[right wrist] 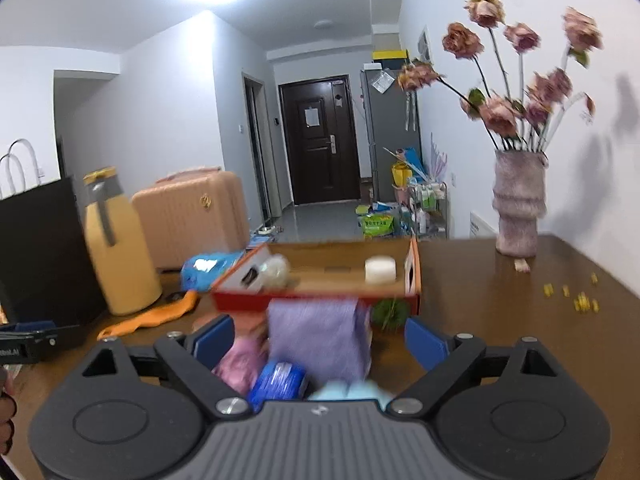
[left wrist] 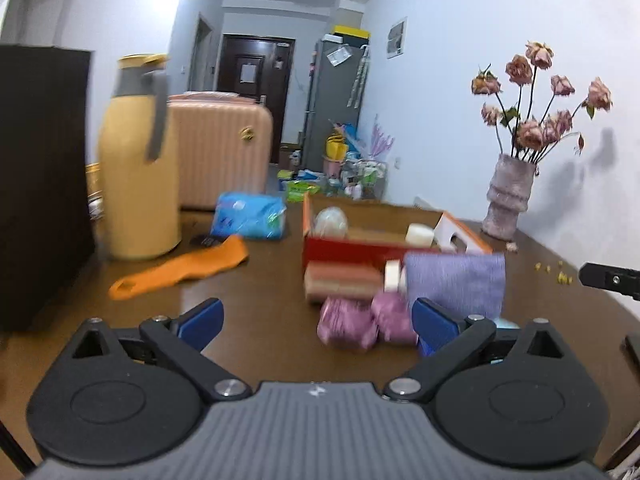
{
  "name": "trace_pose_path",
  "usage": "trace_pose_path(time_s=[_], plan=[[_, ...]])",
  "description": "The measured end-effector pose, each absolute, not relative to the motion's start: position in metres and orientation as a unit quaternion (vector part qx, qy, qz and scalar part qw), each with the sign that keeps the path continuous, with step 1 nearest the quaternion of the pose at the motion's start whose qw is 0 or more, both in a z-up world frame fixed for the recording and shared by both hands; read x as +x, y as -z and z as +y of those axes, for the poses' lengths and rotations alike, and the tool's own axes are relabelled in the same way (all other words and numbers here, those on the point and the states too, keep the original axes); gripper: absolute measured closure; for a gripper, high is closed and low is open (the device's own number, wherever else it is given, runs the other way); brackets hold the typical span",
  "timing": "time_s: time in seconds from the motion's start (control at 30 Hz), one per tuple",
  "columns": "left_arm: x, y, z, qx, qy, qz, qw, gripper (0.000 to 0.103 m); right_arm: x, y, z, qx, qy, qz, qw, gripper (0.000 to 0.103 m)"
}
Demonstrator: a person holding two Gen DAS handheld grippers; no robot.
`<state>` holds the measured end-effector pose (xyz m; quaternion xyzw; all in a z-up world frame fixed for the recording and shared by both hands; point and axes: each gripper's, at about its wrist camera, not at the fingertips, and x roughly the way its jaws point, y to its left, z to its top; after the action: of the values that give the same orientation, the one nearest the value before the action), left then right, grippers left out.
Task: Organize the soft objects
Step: 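Move both tools back toward the pink fuzzy headband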
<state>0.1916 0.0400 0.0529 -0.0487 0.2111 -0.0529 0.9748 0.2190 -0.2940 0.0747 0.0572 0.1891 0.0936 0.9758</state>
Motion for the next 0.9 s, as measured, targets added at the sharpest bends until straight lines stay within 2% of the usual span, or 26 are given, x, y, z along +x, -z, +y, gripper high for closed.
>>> trace_pose_path(time_s=[0.17,0.27,0.47,0.57,0.63,0.7,0.77,0.8,0.9], plan=[[0.131,-0.019,0.045,-0.054,0.036,0.239,0.969,0.0,0.135,-0.036,-0.27,0.059,-0.093,0.18,0.977,0.005],[0.105,-0.008,0.038,-0.036,0.048,0.245,0.968,0.0,0.102,-0.011,-0.264,0.083,-0.095,0.203,0.971,0.004],[0.096,-0.01,0.022,-0.025,0.072,0.236,0.969,0.0,0.07,0.015,-0.261,0.092,-0.092,0.228,0.965,0.005],[0.1,-0.011,0.014,-0.018,0.076,0.234,0.969,0.0,0.067,0.014,-0.269,0.108,-0.085,0.219,0.966,0.009],[0.104,-0.009,0.01,-0.02,0.08,0.238,0.968,0.0,0.07,0.014,-0.272,0.118,-0.085,0.215,0.966,0.018],[0.11,-0.004,0.008,-0.02,0.085,0.244,0.966,0.0,0.076,0.017,-0.271,0.125,-0.088,0.221,0.963,0.037],[0.119,0.0,0.003,-0.016,0.095,0.25,0.964,0.0,0.087,0.021,-0.269,0.129,-0.089,0.231,0.96,0.048],[0.125,0.001,0.001,-0.015,0.1,0.252,0.962,0.0,0.094,0.024,-0.267,0.13,-0.09,0.236,0.959,0.051],[0.151,0.001,-0.002,-0.022,0.124,0.256,0.958,0.0,0.117,0.028,-0.261,0.14,-0.098,0.249,0.953,0.052]])
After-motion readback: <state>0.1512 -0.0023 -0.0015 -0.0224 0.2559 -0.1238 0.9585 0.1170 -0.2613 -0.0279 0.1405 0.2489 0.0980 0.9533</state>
